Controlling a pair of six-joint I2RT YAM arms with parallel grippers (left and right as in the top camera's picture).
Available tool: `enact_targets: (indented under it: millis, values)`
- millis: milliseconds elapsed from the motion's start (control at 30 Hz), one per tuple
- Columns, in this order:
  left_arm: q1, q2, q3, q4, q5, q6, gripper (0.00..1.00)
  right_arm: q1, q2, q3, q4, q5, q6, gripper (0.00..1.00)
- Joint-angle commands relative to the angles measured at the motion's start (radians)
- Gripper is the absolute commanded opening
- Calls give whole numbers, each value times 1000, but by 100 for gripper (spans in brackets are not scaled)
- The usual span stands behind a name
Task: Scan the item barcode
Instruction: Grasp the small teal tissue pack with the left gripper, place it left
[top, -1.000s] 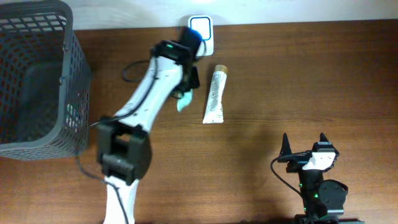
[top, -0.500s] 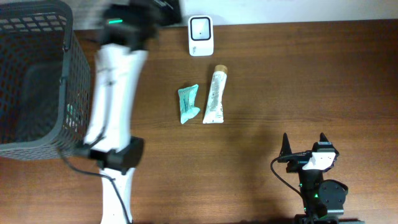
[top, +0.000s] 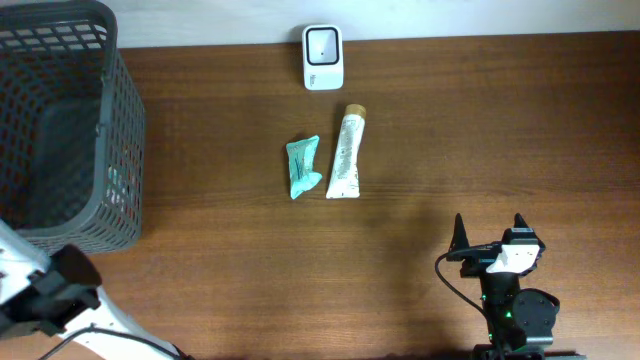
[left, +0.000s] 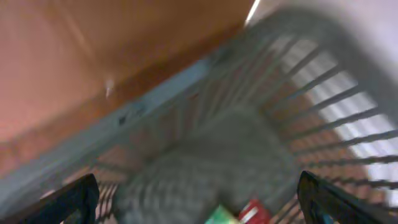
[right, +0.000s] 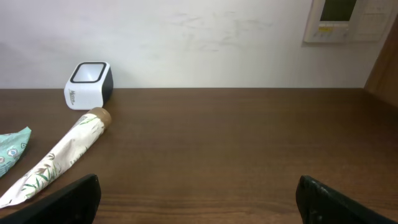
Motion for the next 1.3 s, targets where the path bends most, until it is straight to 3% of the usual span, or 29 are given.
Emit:
enact_targets:
  millis: [0,200,333,433,467,667,733,800,933,1000,1033,1067,1100,1133,1267]
  values:
    - [18,7,-200,-1,140,145,100,-4,-6,-8,-3,5,-3,99]
    - [-42,7,-486,17,243,346,98,-4,-6,-8,-3,5,-3,99]
    - [-95,8,-621,81,241,414,86,-4,-6,-8,-3,5,-3,99]
    - [-108,8,-689,116,239,431,84,-4,-6,-8,-3,5,-3,99]
    - [-108,8,-706,117,243,431,77,-4,-6,-8,-3,5,-3,99]
    - [-110,8,-885,225,243,431,73,-4,-6,-8,-3,5,-3,99]
    - [-117,8,-919,260,243,432,66,-4,-6,-8,-3,5,-3,99]
    - [-134,8,-951,287,242,458,71,-4,-6,-8,-3,5,-3,99]
    - [-152,8,-1025,366,240,458,69,-4,-6,-8,-3,5,-3,99]
    - [-154,8,-1057,394,238,458,54,-4,-6,-8,-3,5,-3,99]
    - [-154,8,-1063,403,219,457,41,-4,-6,-8,-3,5,-3,99]
    - [-153,8,-1063,406,188,457,20,-4,-6,-8,-3,5,-3,99]
    - [-153,8,-1063,408,164,457,15,-4,-6,-8,-3,5,-3,99]
    - [-153,8,-1063,411,121,456,0,-4,-6,-8,-3,5,-3,99]
    - [-132,-5,-925,389,62,334,0,-4,-6,-8,-3,5,-3,99]
